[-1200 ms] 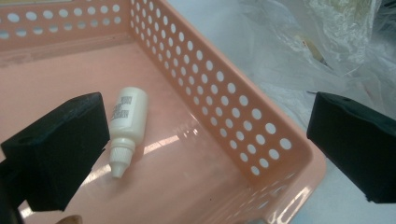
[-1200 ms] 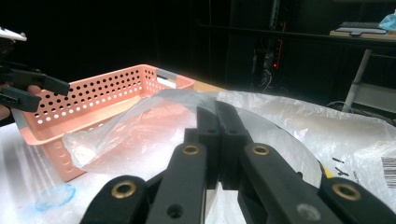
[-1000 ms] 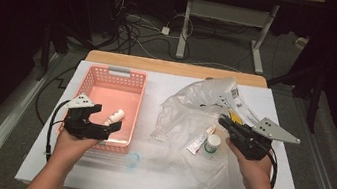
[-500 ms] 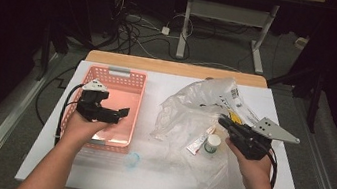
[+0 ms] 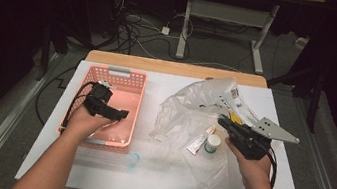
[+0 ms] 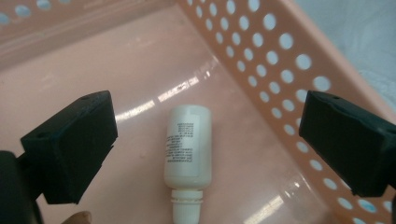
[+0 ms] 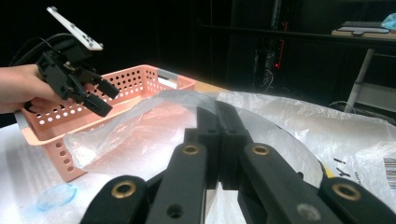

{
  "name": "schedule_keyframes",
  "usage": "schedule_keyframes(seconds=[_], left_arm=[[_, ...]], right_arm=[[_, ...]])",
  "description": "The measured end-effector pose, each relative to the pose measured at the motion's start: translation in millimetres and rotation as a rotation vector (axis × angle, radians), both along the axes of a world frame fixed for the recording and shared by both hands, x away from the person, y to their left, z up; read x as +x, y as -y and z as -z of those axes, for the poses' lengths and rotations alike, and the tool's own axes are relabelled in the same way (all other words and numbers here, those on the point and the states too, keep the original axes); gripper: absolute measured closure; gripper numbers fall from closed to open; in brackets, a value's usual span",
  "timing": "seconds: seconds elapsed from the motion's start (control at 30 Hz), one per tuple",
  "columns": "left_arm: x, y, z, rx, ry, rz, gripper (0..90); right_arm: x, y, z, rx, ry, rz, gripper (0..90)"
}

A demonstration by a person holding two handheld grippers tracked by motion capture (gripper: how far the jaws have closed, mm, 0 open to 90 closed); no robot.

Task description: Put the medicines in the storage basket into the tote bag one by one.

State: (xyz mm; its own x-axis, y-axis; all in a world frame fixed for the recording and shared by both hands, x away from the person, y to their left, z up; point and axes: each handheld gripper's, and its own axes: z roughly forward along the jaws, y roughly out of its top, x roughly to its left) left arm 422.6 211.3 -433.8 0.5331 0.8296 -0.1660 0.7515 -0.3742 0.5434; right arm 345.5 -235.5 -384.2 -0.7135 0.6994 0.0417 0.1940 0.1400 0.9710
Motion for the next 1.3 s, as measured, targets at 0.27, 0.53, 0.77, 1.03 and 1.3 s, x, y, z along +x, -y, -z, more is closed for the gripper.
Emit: schedule_keyframes(seconds=[0.27,0.53,0.77,1.03,1.3], left_arm=[[7.2,3.8,13.1,0.087,-0.074,0.005,14.9],[9.9,8.7,21.0,0.140,-0.117,0.032,30.0],[10.3,12.2,25.4,0.167,-0.151,0.061,43.1],[11.1,13.2,28.0,0.188,-0.164,0.061,47.5],[10.9,14.8,29.4,0.204,-0.167,0.058,52.2]], right_arm=[[-0.1,0.3,0.1,0.000,-0.002,0.000,90.0],[-0.8,0.3,-0.2,-0.004,0.000,-0.004,90.0],[-1.0,0.7,-0.7,0.000,-0.001,-0.005,90.0],[-1.4,0.1,-0.7,0.000,-0.001,-0.005,90.0],[-2.0,0.1,-1.0,-0.002,-0.001,-0.006,90.0]])
